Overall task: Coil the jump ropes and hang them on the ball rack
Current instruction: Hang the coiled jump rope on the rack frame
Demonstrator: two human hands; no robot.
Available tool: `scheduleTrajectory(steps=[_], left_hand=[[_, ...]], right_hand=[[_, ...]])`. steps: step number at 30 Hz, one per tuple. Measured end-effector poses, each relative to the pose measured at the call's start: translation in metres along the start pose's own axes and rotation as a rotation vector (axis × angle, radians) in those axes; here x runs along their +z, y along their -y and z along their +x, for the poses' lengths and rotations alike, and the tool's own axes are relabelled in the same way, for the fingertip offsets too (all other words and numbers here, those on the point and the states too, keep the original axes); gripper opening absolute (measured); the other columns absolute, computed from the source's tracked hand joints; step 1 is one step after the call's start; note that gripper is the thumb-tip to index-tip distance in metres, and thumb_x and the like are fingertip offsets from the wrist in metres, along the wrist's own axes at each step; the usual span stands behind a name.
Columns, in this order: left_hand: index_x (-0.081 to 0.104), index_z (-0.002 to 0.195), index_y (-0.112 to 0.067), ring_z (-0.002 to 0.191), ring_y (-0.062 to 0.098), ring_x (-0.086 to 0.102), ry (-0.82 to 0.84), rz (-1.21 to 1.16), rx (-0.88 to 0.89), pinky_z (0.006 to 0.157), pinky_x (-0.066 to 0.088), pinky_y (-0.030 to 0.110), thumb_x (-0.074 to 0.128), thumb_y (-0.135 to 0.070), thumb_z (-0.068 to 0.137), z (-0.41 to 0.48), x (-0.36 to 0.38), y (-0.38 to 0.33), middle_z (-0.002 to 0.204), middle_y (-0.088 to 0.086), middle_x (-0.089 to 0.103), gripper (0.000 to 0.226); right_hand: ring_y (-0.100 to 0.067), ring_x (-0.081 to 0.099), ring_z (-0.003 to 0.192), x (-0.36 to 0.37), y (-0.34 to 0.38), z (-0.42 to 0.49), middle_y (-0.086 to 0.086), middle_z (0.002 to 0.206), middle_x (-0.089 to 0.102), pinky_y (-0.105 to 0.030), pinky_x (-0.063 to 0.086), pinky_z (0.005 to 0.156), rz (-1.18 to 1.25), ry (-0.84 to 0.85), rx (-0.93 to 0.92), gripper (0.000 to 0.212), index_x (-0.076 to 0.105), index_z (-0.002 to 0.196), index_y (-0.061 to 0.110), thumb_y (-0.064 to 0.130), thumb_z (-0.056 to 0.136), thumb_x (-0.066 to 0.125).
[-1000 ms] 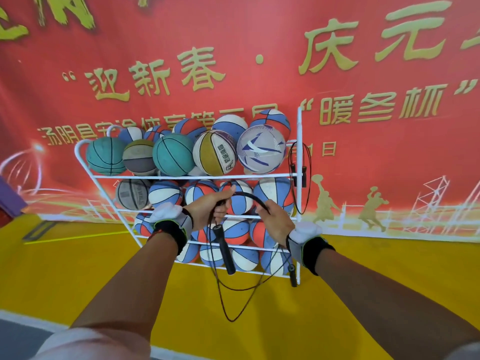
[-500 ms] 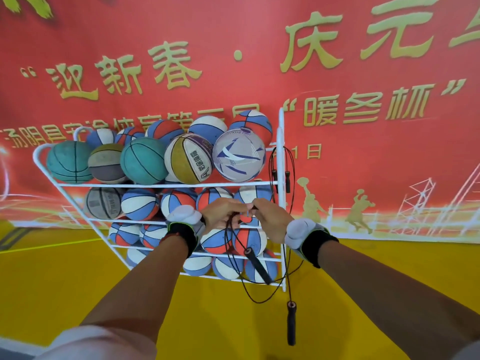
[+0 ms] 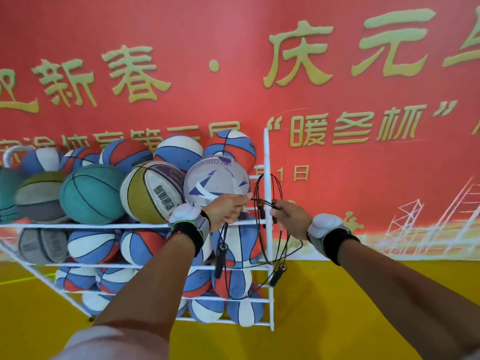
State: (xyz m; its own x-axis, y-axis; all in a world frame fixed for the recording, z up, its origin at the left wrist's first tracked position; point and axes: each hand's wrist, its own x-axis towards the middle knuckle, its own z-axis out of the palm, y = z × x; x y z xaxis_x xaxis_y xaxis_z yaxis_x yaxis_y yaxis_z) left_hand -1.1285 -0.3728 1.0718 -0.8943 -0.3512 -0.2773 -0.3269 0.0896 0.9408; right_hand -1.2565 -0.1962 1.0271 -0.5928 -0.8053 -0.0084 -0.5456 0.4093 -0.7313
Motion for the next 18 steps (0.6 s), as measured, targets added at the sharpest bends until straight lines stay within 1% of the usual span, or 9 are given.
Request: scheduleTrajectory(steps=[2,5,7,9,11,12,14,16,18], left_hand=[[0.045,0.069,-0.02,0.044,0.007,0.015,-0.011,-0.044,-0.01,0.046,0.008,0.023,0.057,-0.034,0.098,0.024,-0.008,-0.012,0.054,-0.008,0.022,0.034],[0.052,0.081,-0.015,0.042,0.005,0.019,-0.009,-0.065,-0.03,0.041,0.014,0.019,0.049,-0.028,0.103,0.062,-0.012,-0.022,0.054,-0.008,0.025,0.026],[0.053,0.085,-0.013,0.042,0.005,0.02,0.008,-0.119,-0.036,0.039,0.017,0.017,0.044,-0.024,0.105,0.086,-0.01,-0.027,0.054,-0.009,0.026,0.024],[0.054,0.086,-0.014,0.041,0.005,0.021,0.011,-0.228,-0.027,0.037,0.019,0.017,0.041,-0.023,0.105,0.11,-0.008,-0.034,0.052,-0.01,0.028,0.024],[0.056,0.085,-0.015,0.039,0.004,0.022,-0.026,-0.32,-0.018,0.037,0.019,0.016,0.04,-0.022,0.105,0.131,-0.006,-0.043,0.05,-0.011,0.03,0.026],[0.057,0.084,-0.016,0.038,0.004,0.023,-0.061,-0.332,-0.015,0.037,0.02,0.016,0.038,-0.022,0.105,0.141,-0.005,-0.047,0.048,-0.012,0.03,0.028],[0.057,0.085,-0.015,0.037,0.003,0.026,-0.14,-0.296,-0.013,0.037,0.021,0.016,0.035,-0.022,0.107,0.161,-0.003,-0.053,0.048,-0.012,0.032,0.031],[0.055,0.087,-0.014,0.034,0.0,0.034,-0.198,-0.246,0.001,0.038,0.02,0.015,0.034,-0.022,0.108,0.168,0.0,-0.061,0.052,-0.009,0.034,0.031],[0.055,0.091,-0.011,0.032,-0.002,0.043,-0.242,-0.216,-0.022,0.038,0.02,0.015,0.033,-0.02,0.108,0.18,0.005,-0.067,0.055,-0.005,0.036,0.029]], right_hand=[[-0.017,0.04,0.06,-0.012,-0.006,0.024,-0.001,0.075,0.048,-0.034,0.034,0.067,-0.017,-0.073,-0.01,0.02,0.045,0.086,0.024,0.028,0.105,0.042],[-0.027,0.048,0.07,-0.029,-0.022,0.057,-0.01,0.085,0.057,-0.037,0.039,0.066,-0.126,-0.13,0.022,0.012,0.046,0.096,0.019,0.023,0.105,0.038],[-0.031,0.052,0.075,-0.04,-0.031,0.079,-0.013,0.09,0.059,-0.039,0.041,0.067,-0.186,-0.183,0.061,0.011,0.044,0.095,0.019,0.019,0.104,0.038],[-0.03,0.05,0.074,-0.052,-0.036,0.102,-0.016,0.096,0.061,-0.035,0.037,0.065,-0.199,-0.21,0.077,0.014,0.045,0.095,0.014,0.019,0.105,0.037],[-0.03,0.049,0.072,-0.06,-0.041,0.126,-0.019,0.105,0.064,-0.033,0.034,0.064,-0.194,-0.217,0.111,0.02,0.051,0.104,0.005,0.019,0.105,0.037],[-0.031,0.05,0.07,-0.064,-0.045,0.138,-0.019,0.105,0.064,-0.033,0.034,0.063,-0.195,-0.213,0.121,0.022,0.052,0.109,0.002,0.018,0.105,0.038],[-0.028,0.047,0.063,-0.071,-0.053,0.163,-0.015,0.094,0.059,-0.029,0.03,0.056,-0.21,-0.192,0.115,0.024,0.052,0.113,0.001,0.02,0.105,0.039],[-0.026,0.043,0.061,-0.074,-0.057,0.178,-0.012,0.088,0.054,-0.027,0.03,0.053,-0.213,-0.178,0.116,0.022,0.052,0.108,0.004,0.021,0.104,0.04],[-0.027,0.046,0.065,-0.077,-0.064,0.195,-0.009,0.084,0.052,-0.032,0.035,0.06,-0.205,-0.165,0.114,0.02,0.047,0.097,0.009,0.026,0.104,0.041]])
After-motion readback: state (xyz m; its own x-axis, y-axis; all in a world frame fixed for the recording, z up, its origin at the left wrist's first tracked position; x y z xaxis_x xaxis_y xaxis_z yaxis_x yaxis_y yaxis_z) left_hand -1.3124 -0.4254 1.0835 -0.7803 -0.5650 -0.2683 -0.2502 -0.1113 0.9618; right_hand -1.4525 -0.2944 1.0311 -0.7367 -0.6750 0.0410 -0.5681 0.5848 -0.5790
